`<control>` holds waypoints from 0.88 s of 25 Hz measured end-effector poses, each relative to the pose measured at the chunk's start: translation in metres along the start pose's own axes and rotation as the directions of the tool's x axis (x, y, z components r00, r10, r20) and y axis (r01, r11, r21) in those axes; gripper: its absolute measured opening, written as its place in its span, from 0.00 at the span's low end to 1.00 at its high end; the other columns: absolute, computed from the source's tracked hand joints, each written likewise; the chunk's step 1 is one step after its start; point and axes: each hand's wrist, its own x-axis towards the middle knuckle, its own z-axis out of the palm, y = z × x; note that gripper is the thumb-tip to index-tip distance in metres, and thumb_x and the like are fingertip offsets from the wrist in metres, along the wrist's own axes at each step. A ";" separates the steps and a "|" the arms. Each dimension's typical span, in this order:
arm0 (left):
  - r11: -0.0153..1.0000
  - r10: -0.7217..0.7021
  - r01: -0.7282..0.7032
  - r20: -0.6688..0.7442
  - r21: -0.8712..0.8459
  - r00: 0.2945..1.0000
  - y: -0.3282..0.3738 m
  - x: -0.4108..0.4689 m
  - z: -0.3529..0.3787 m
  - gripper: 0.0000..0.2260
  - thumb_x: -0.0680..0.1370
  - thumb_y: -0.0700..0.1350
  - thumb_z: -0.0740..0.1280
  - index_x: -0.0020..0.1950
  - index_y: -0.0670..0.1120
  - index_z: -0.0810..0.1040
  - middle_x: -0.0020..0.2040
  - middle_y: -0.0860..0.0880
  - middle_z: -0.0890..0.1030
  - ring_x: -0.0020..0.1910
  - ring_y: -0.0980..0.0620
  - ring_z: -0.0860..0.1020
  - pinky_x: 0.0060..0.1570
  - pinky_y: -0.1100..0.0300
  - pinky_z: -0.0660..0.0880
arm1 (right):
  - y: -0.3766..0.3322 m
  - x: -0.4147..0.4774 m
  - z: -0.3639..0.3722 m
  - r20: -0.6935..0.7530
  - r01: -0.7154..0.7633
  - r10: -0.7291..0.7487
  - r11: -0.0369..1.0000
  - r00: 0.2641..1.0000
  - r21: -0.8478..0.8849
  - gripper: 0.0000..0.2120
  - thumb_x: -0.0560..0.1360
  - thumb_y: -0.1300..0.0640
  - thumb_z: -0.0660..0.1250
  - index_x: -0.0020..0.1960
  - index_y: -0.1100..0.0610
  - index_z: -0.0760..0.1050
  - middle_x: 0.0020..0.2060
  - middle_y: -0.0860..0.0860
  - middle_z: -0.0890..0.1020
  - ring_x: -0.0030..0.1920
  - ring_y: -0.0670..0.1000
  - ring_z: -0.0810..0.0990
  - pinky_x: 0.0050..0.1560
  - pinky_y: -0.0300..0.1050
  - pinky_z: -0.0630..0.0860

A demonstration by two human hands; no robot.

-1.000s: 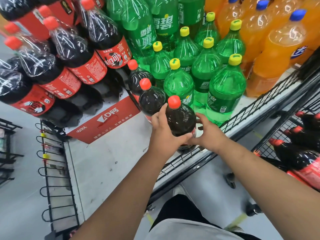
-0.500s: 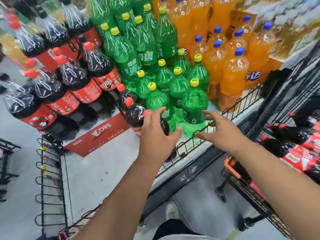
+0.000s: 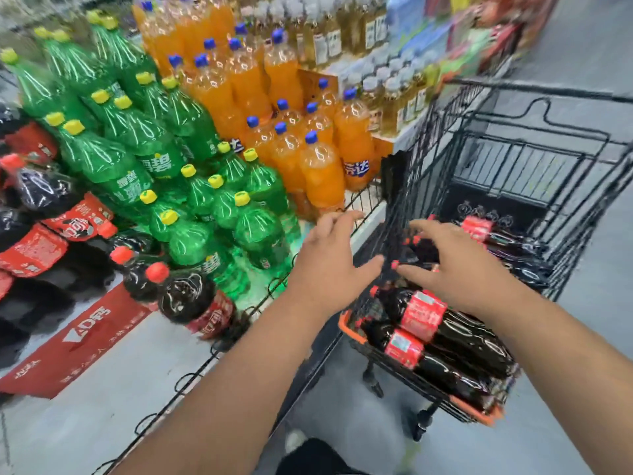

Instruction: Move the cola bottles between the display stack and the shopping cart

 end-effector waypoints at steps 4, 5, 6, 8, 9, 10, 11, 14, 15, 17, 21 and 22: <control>0.987 0.108 -0.090 0.135 -0.136 0.985 0.029 0.023 0.035 0.26 0.78 0.50 0.73 0.75 0.52 0.70 0.69 0.51 0.73 0.67 0.56 0.71 0.69 0.64 0.66 | 0.045 -0.028 -0.021 -0.045 -0.158 0.161 0.986 0.986 0.058 0.35 0.72 0.43 0.73 0.75 0.46 0.62 0.68 0.50 0.73 0.65 0.51 0.73 0.62 0.46 0.69; 0.979 0.135 -0.109 0.149 -0.171 0.979 0.031 0.028 0.042 0.25 0.78 0.49 0.73 0.74 0.52 0.71 0.68 0.52 0.74 0.64 0.61 0.71 0.65 0.73 0.64 | 0.056 -0.033 -0.022 -0.051 -0.187 0.190 0.980 0.980 0.068 0.36 0.72 0.43 0.73 0.75 0.45 0.62 0.68 0.49 0.74 0.66 0.50 0.73 0.63 0.46 0.69; 0.974 0.155 -0.122 0.168 -0.189 0.974 0.033 0.033 0.048 0.24 0.78 0.48 0.73 0.73 0.52 0.72 0.66 0.53 0.75 0.60 0.66 0.69 0.59 0.80 0.61 | 0.067 -0.036 -0.022 -0.056 -0.219 0.223 0.973 0.973 0.075 0.36 0.71 0.42 0.73 0.75 0.44 0.62 0.69 0.49 0.73 0.67 0.50 0.72 0.64 0.47 0.69; 0.971 0.167 -0.117 0.237 -0.210 0.957 0.034 0.045 0.065 0.24 0.78 0.49 0.72 0.73 0.53 0.72 0.66 0.54 0.75 0.59 0.68 0.68 0.54 0.83 0.60 | 0.088 -0.041 -0.020 -0.061 -0.299 0.304 0.951 0.951 0.081 0.36 0.71 0.41 0.73 0.75 0.43 0.61 0.69 0.48 0.73 0.67 0.50 0.72 0.65 0.48 0.70; 0.970 0.163 -0.104 0.269 -0.219 0.949 0.033 0.051 0.073 0.24 0.79 0.50 0.72 0.74 0.54 0.71 0.67 0.54 0.74 0.60 0.66 0.69 0.55 0.80 0.61 | 0.096 -0.042 -0.018 -0.059 -0.333 0.338 0.939 0.939 0.083 0.36 0.71 0.41 0.72 0.75 0.43 0.61 0.69 0.48 0.73 0.67 0.51 0.72 0.64 0.49 0.71; 0.969 0.160 -0.092 0.294 -0.231 0.942 0.031 0.057 0.083 0.24 0.79 0.51 0.72 0.74 0.54 0.71 0.68 0.54 0.74 0.63 0.64 0.69 0.58 0.75 0.62 | 0.103 -0.042 -0.015 -0.057 -0.366 0.372 0.926 0.926 0.090 0.37 0.71 0.41 0.72 0.75 0.43 0.61 0.68 0.48 0.73 0.66 0.51 0.73 0.64 0.49 0.71; 0.967 0.156 -0.079 0.317 -0.242 0.936 0.029 0.064 0.094 0.25 0.79 0.51 0.72 0.74 0.54 0.70 0.69 0.54 0.74 0.65 0.62 0.69 0.61 0.70 0.63 | 0.109 -0.040 -0.012 -0.059 -0.395 0.401 0.913 0.914 0.098 0.37 0.71 0.41 0.72 0.75 0.43 0.61 0.68 0.49 0.73 0.65 0.51 0.74 0.63 0.48 0.72; 0.965 0.137 -0.041 0.366 -0.258 0.920 0.017 0.084 0.123 0.24 0.79 0.50 0.72 0.74 0.53 0.71 0.66 0.56 0.72 0.65 0.61 0.69 0.63 0.66 0.63 | 0.122 -0.032 0.000 -0.073 -0.454 0.463 0.884 0.883 0.112 0.35 0.72 0.42 0.72 0.74 0.43 0.62 0.68 0.49 0.73 0.66 0.50 0.73 0.63 0.47 0.71; 0.965 0.127 -0.025 0.387 -0.260 0.913 0.011 0.091 0.133 0.24 0.79 0.50 0.72 0.74 0.53 0.71 0.64 0.57 0.71 0.65 0.61 0.69 0.63 0.66 0.63 | 0.126 -0.030 0.007 -0.072 -0.477 0.486 0.872 0.871 0.111 0.35 0.72 0.42 0.72 0.74 0.43 0.62 0.68 0.49 0.72 0.66 0.51 0.73 0.63 0.47 0.71; 0.964 0.082 0.040 0.437 -0.264 0.896 -0.004 0.099 0.151 0.23 0.79 0.49 0.72 0.73 0.52 0.72 0.64 0.56 0.72 0.64 0.61 0.69 0.62 0.66 0.63 | 0.134 -0.026 0.027 -0.058 -0.520 0.528 0.846 0.847 0.121 0.35 0.72 0.42 0.72 0.74 0.44 0.62 0.69 0.49 0.72 0.66 0.51 0.73 0.63 0.47 0.71; 0.946 -0.040 0.209 0.552 -0.248 0.833 -0.038 0.101 0.186 0.24 0.78 0.50 0.73 0.73 0.51 0.72 0.69 0.50 0.73 0.68 0.55 0.72 0.65 0.63 0.65 | 0.138 -0.024 0.070 -0.004 -0.611 0.618 0.779 0.786 0.142 0.38 0.71 0.43 0.73 0.76 0.45 0.60 0.70 0.53 0.71 0.68 0.54 0.71 0.66 0.51 0.71; 0.941 -0.074 0.247 0.572 -0.231 0.817 -0.046 0.100 0.194 0.25 0.78 0.51 0.73 0.73 0.51 0.71 0.69 0.49 0.72 0.70 0.53 0.71 0.68 0.60 0.66 | 0.138 -0.024 0.080 0.010 -0.628 0.633 0.766 0.774 0.137 0.38 0.71 0.43 0.73 0.76 0.46 0.60 0.71 0.53 0.69 0.69 0.55 0.70 0.66 0.52 0.71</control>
